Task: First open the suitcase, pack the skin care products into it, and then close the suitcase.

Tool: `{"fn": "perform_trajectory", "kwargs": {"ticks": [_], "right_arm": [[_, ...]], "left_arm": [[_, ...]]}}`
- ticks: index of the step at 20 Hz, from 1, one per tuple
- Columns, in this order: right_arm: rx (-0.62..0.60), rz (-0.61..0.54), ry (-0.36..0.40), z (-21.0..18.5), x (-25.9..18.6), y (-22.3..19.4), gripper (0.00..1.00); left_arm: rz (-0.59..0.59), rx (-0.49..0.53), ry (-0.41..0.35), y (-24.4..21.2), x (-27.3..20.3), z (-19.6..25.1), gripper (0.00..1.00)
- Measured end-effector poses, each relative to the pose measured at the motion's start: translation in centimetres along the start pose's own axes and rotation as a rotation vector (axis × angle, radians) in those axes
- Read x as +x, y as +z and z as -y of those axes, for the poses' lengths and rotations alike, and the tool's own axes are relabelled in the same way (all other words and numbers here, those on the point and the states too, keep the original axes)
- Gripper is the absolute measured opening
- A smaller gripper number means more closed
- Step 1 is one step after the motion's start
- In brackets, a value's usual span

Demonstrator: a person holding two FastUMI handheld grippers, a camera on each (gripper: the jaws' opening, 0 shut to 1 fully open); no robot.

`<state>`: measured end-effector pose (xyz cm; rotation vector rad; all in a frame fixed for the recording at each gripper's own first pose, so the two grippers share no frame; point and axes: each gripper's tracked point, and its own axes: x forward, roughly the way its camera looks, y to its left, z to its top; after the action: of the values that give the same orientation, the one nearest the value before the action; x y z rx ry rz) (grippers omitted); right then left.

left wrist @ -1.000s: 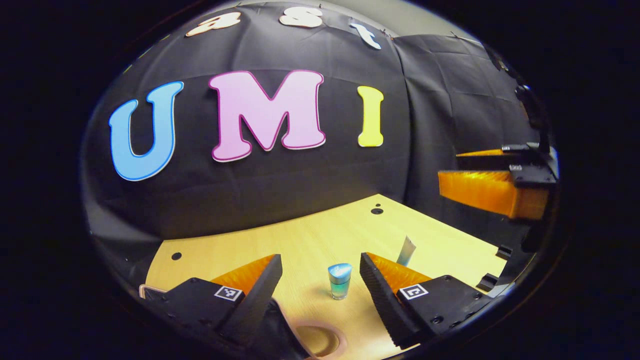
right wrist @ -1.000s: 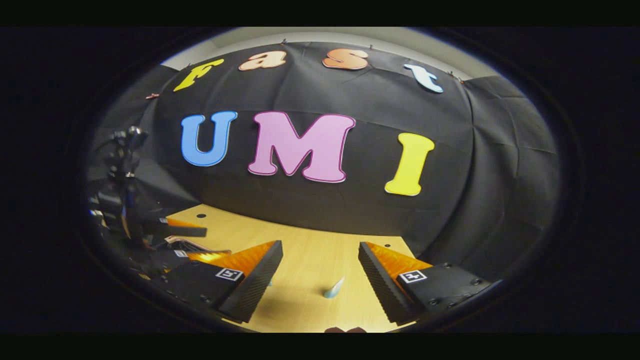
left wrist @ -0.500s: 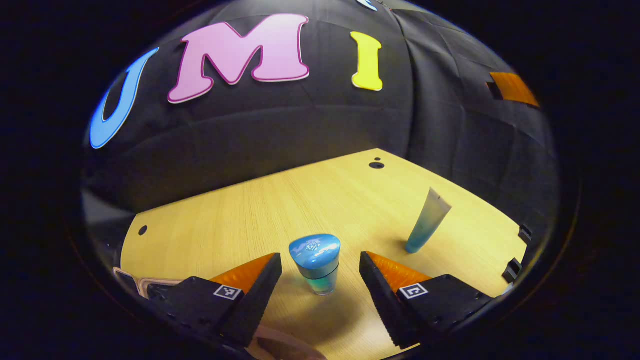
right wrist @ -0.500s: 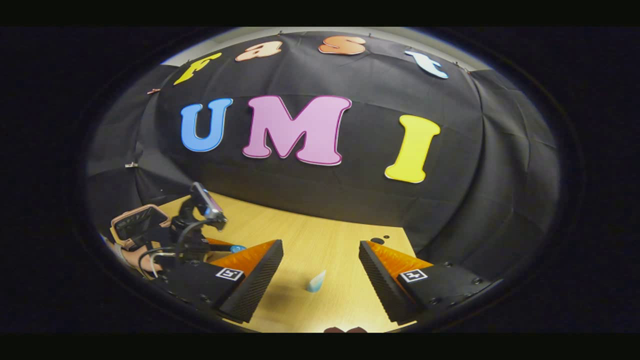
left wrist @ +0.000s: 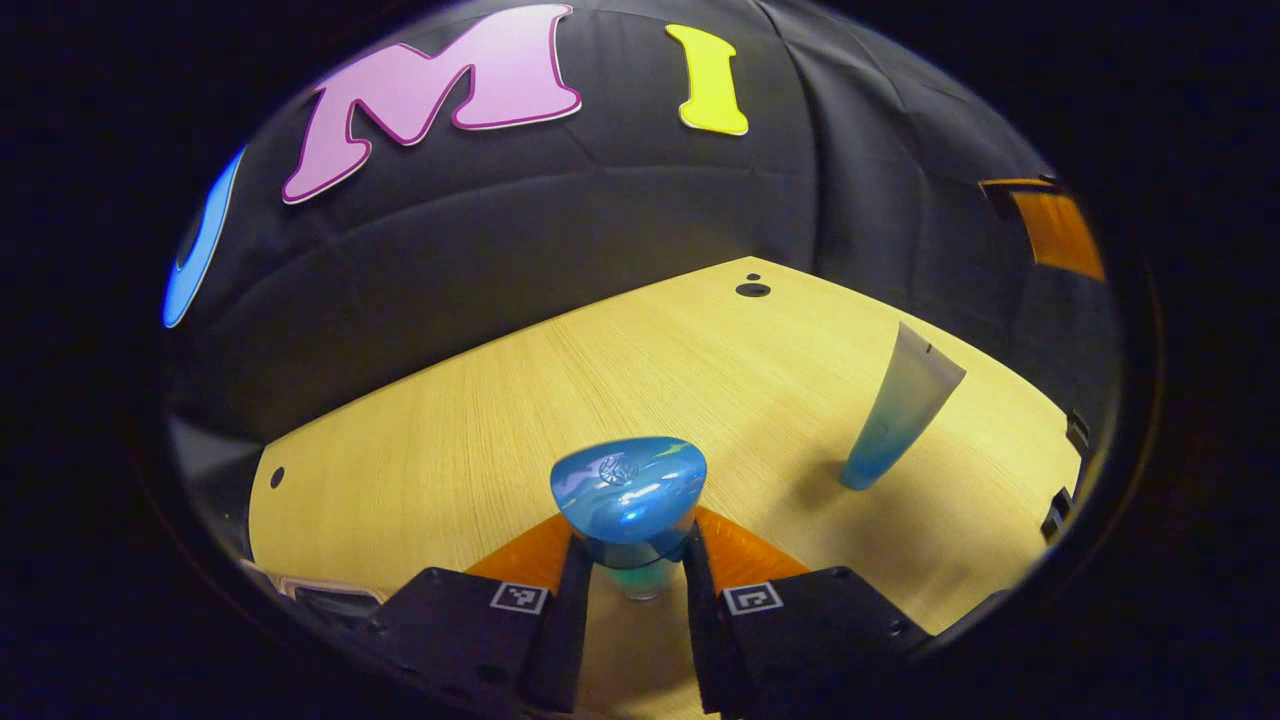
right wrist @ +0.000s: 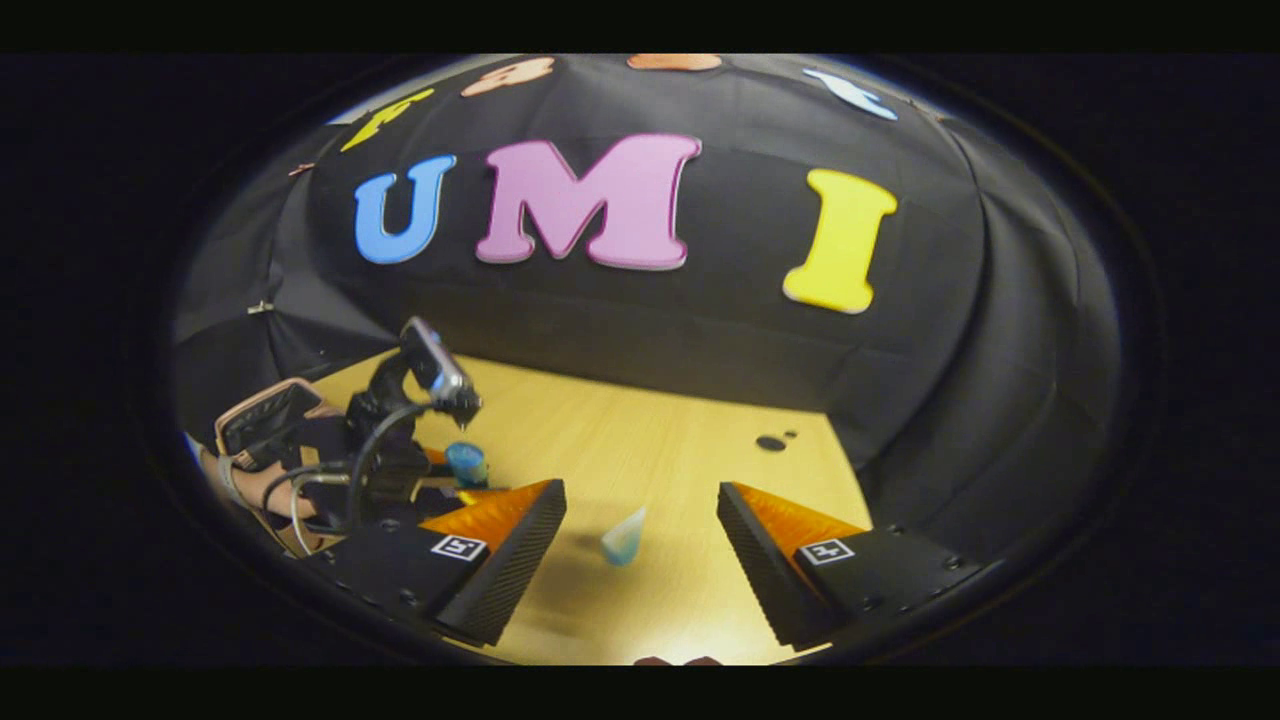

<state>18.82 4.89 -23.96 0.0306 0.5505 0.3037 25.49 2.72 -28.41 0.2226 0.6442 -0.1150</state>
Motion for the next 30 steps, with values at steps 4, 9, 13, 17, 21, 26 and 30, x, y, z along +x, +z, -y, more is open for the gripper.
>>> {"fn": "perform_trajectory", "kwargs": {"ticks": [4,9,13,17,21,26,30], "right_arm": [[0.068,-0.175,0.017,-0.3,4.3,-5.9,0.97],[0.168,-0.275,-0.011,-0.3,9.2,-9.9,0.97],[0.123,-0.256,-0.068,0.9,11.8,-10.6,0.41],[0.104,-0.246,-0.067,0.8,11.7,-10.3,0.34],[0.088,-0.263,-0.055,0.5,10.7,-10.3,0.24],[0.113,-0.177,-0.051,-1.1,7.7,-6.6,0.21],[0.123,-0.102,-0.018,-4.1,4.2,-3.2,0.17]], "left_arm": [[-0.019,-0.002,-0.015,-0.1,0.1,0.1,0.49],[-0.039,-0.071,-0.026,-0.4,0.1,0.0,0.53],[-0.045,-0.058,-0.023,-0.4,0.2,0.0,0.5],[-0.065,-0.046,-0.013,0.1,1.1,0.1,0.5],[-0.12,-0.031,-0.071,0.3,0.8,1.1,0.49],[-0.13,-0.083,-0.151,2.5,-4.8,0.2,0.48],[-0.148,-0.1,-0.201,2.9,-13.0,-4.9,0.48]]}}
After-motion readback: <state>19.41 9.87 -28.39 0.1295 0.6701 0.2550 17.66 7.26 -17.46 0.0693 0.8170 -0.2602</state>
